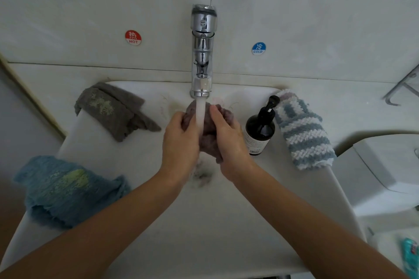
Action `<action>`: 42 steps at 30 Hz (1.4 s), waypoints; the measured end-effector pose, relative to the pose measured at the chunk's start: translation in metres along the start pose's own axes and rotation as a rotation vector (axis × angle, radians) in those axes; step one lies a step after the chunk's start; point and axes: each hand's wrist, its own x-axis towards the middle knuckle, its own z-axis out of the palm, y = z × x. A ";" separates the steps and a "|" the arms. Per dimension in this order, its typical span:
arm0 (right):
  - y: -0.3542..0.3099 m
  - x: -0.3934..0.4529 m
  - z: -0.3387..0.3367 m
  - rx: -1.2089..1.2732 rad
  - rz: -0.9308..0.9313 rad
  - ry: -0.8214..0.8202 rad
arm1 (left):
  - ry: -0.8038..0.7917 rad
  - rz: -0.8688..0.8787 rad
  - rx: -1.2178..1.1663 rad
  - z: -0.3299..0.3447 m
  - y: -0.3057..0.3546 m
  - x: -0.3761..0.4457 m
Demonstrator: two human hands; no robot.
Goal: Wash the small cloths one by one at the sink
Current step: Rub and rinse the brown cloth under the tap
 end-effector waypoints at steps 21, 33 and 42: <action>0.009 -0.005 0.011 -0.100 0.008 0.016 | 0.106 -0.050 0.062 0.002 0.002 0.004; 0.023 -0.008 0.011 -0.416 -0.490 -0.092 | 0.067 0.104 0.032 -0.010 0.003 0.008; 0.016 0.002 0.004 -0.358 -0.327 0.093 | -0.055 0.124 0.081 0.001 -0.005 -0.007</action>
